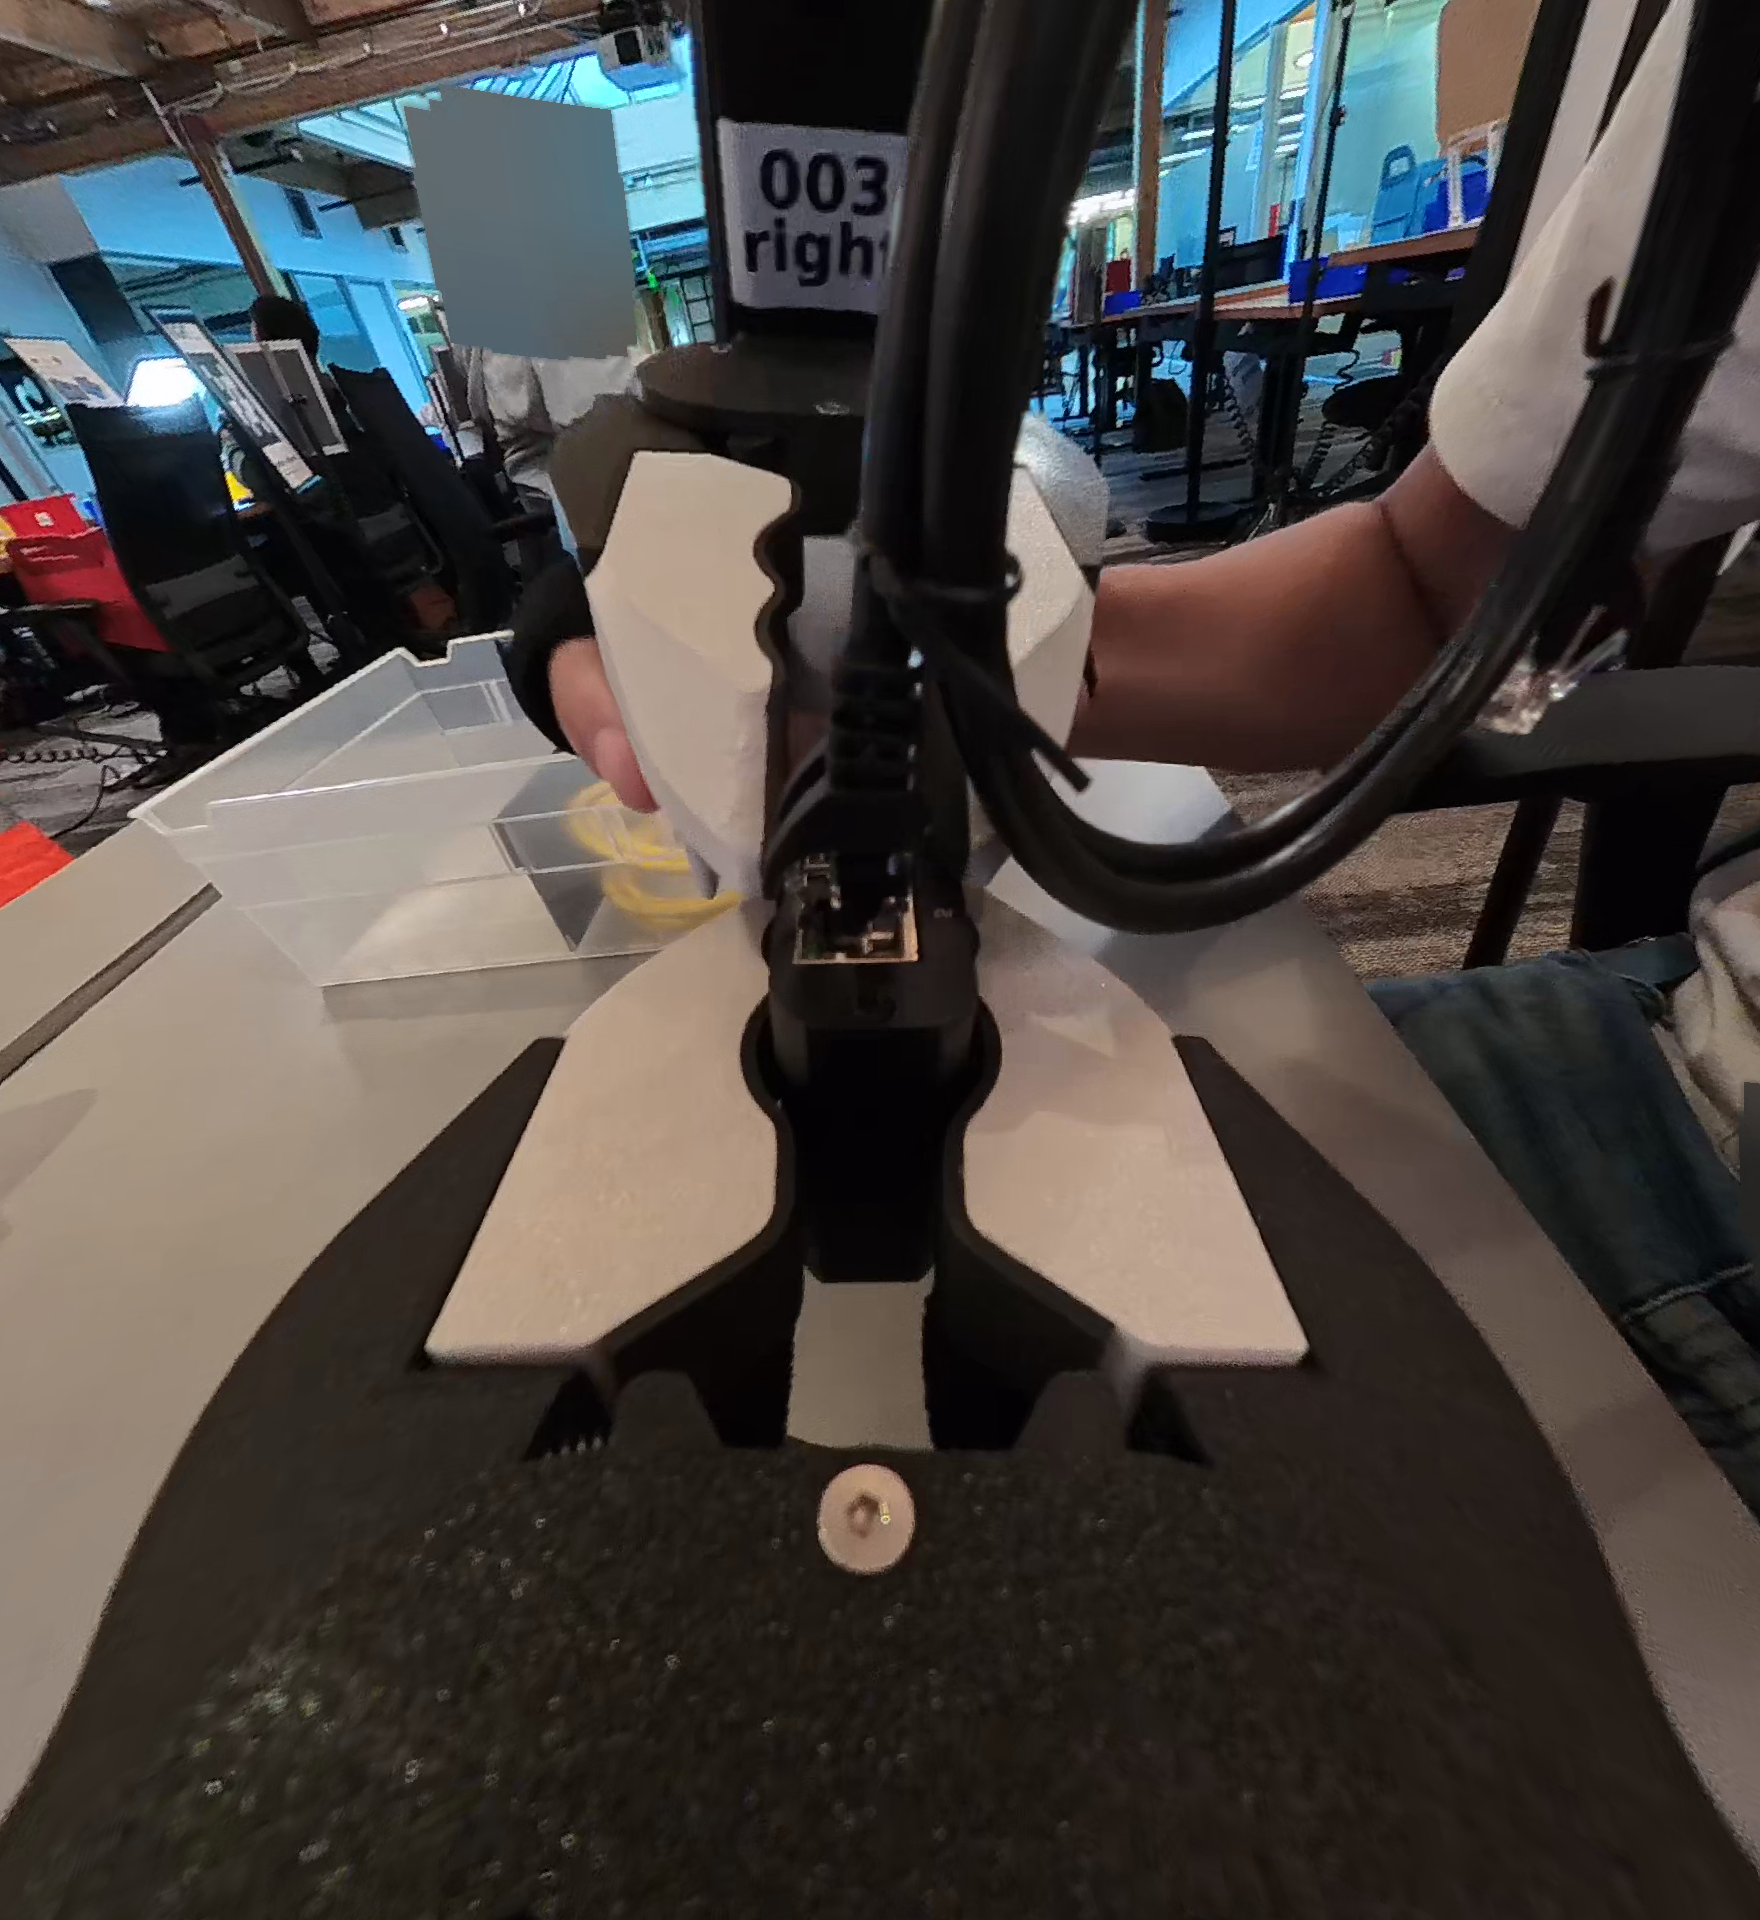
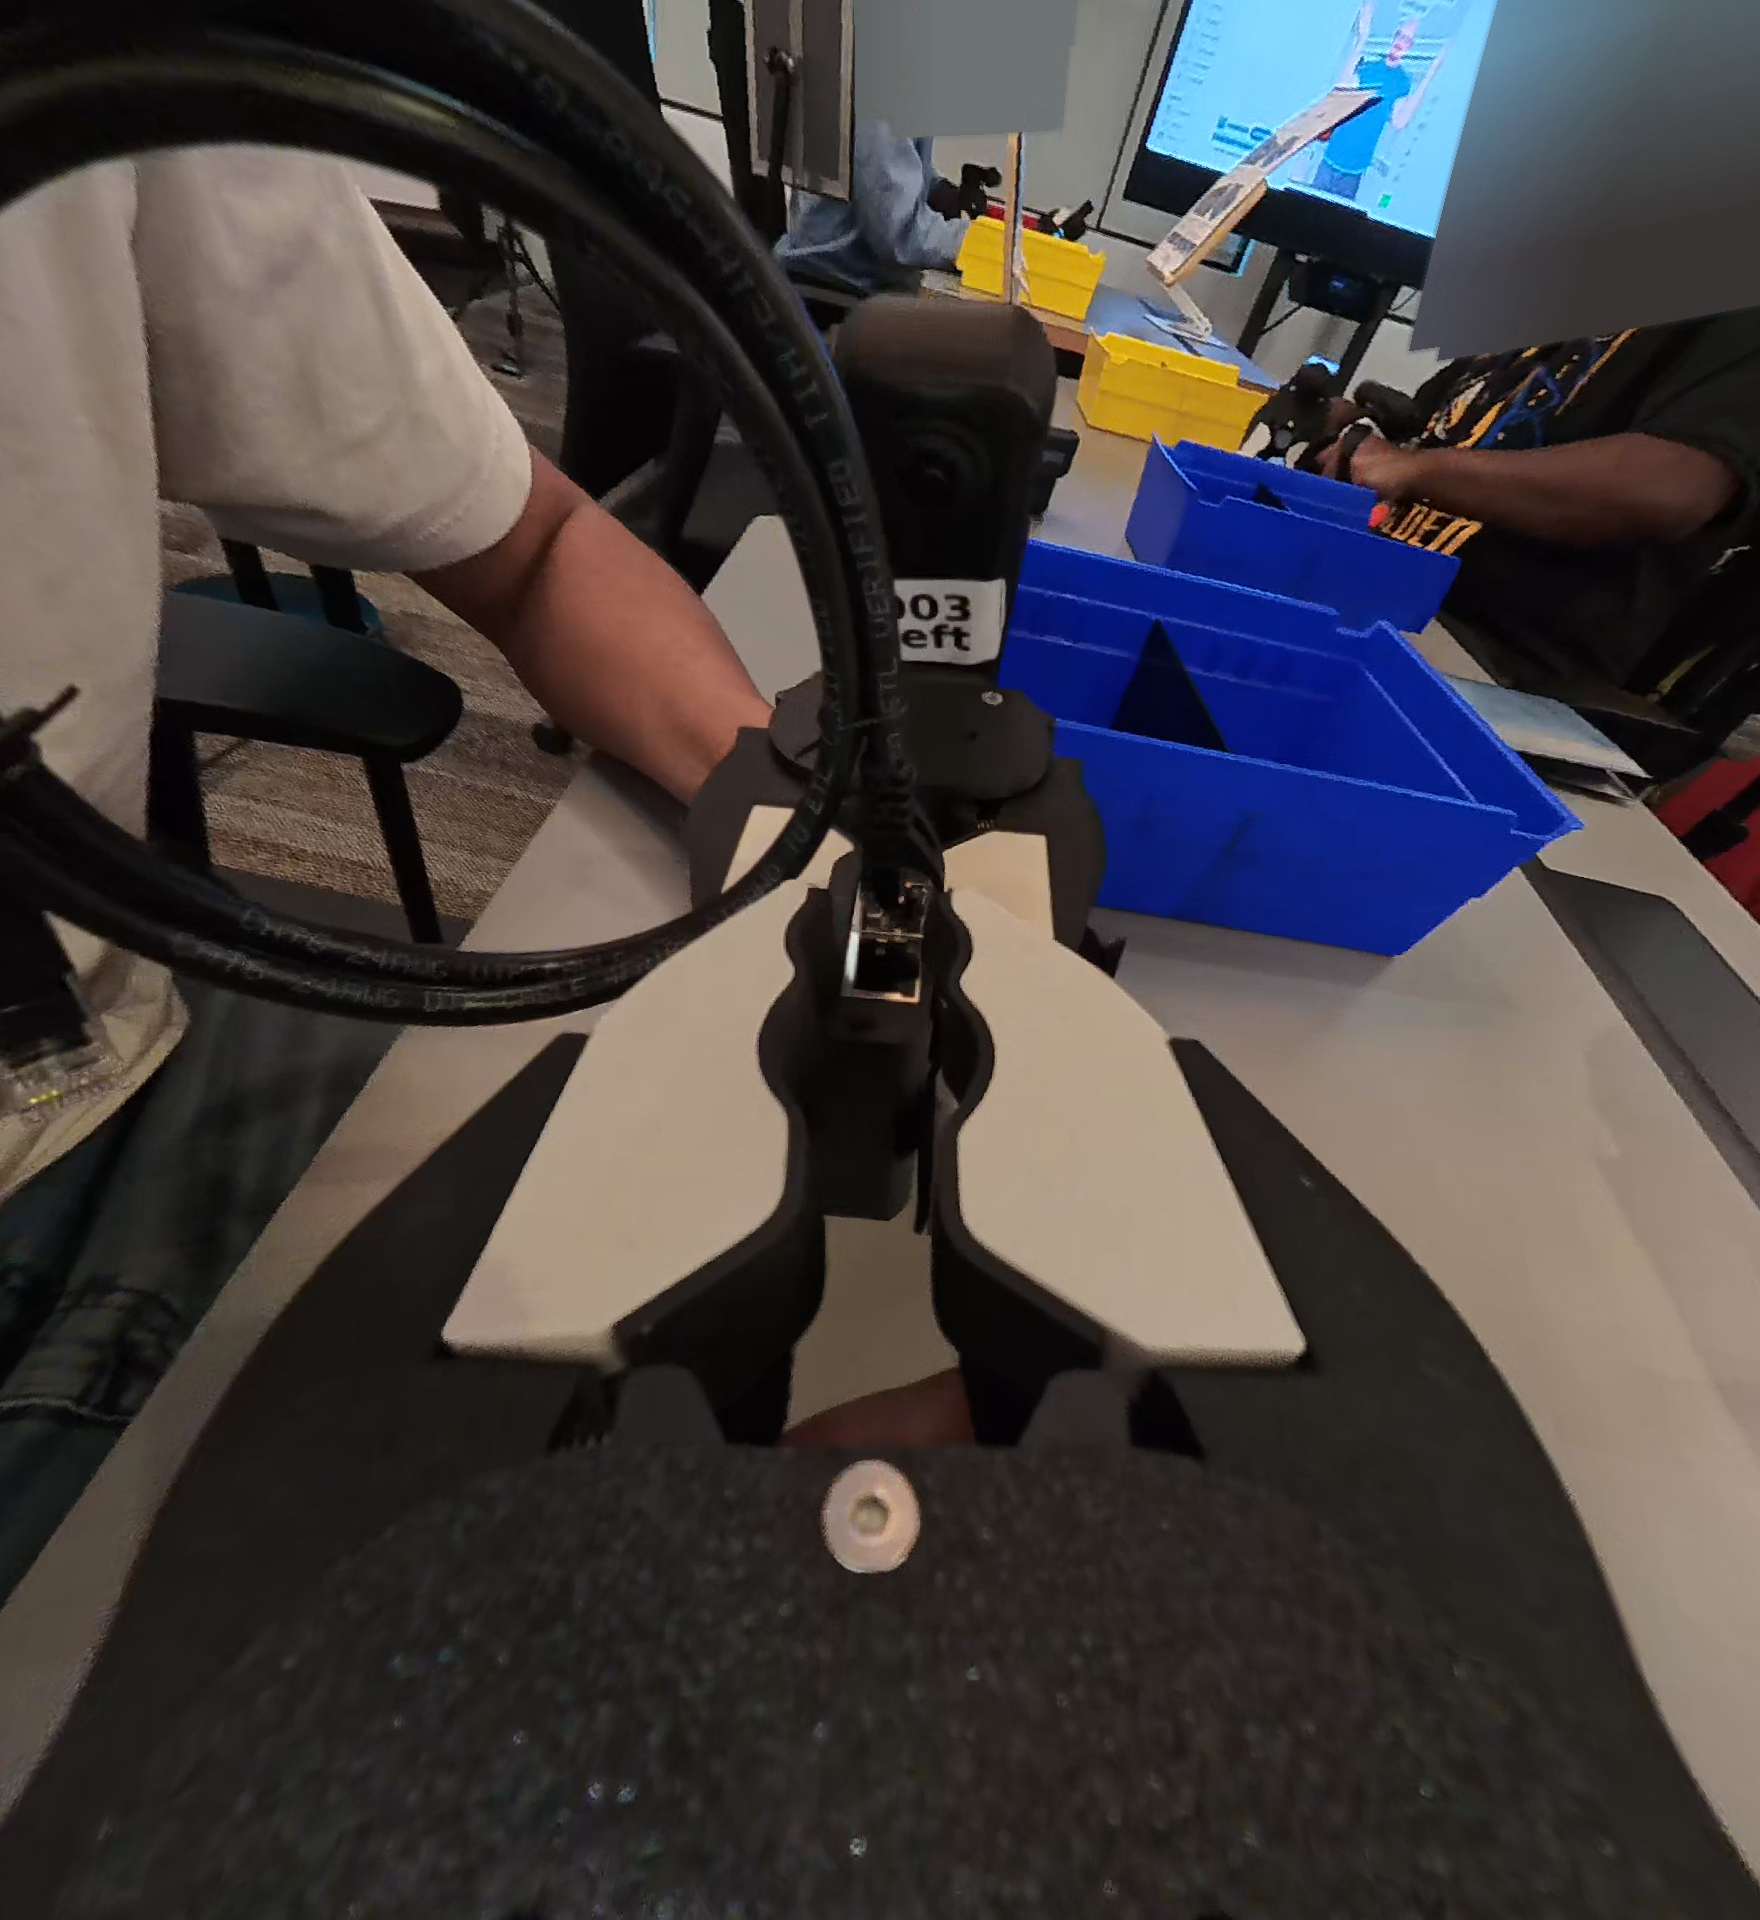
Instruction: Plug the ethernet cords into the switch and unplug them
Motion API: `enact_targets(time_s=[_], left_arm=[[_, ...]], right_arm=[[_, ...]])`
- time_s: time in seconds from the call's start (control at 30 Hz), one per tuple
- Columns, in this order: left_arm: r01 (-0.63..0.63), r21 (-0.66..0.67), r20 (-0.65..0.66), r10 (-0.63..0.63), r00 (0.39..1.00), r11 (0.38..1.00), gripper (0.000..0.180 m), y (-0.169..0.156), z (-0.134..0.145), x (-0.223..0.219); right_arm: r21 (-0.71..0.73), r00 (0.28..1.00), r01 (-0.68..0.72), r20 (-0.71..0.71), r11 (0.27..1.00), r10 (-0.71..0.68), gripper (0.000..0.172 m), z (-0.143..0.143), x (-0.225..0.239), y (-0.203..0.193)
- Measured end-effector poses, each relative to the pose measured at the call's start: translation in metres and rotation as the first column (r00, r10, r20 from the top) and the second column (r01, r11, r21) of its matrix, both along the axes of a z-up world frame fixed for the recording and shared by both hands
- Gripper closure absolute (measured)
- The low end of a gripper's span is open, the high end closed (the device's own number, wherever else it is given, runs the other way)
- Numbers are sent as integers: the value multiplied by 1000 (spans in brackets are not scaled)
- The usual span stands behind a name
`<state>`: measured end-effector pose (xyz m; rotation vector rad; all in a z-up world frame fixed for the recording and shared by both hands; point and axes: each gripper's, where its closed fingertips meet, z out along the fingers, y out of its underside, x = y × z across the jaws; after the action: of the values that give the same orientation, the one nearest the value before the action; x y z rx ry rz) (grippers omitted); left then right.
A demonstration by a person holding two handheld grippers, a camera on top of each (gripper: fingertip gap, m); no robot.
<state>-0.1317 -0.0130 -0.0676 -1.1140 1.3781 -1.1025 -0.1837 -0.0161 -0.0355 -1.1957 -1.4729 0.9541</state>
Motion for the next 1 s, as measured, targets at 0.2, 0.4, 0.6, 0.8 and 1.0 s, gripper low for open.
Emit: enact_targets(time_s=[0.2,0.4,0.6,0.8,1.0], left_arm=[[-63,157,-114,82,990,986,155,1,-23,7],[-71,83,-34,74,997,994,155,7,-3,0],[-47,81,-65,52,997,996,154,3,-9,3],[-24,56,-91,29,995,998,154,0,-15,5],[-30,52,-83,35,996,998,155,1,-12,4]], right_arm=[[-30,997,15,78,999,-13,136,-20,-11,2],[-2,997,51,-59,999,-51,154,0,2,8],[42,999,31,-15,999,-30,158,-4,-1,3],[62,1000,28,0,998,-28,158,-7,-3,2],[110,999,43,-4,993,-43,158,-5,-4,2]])
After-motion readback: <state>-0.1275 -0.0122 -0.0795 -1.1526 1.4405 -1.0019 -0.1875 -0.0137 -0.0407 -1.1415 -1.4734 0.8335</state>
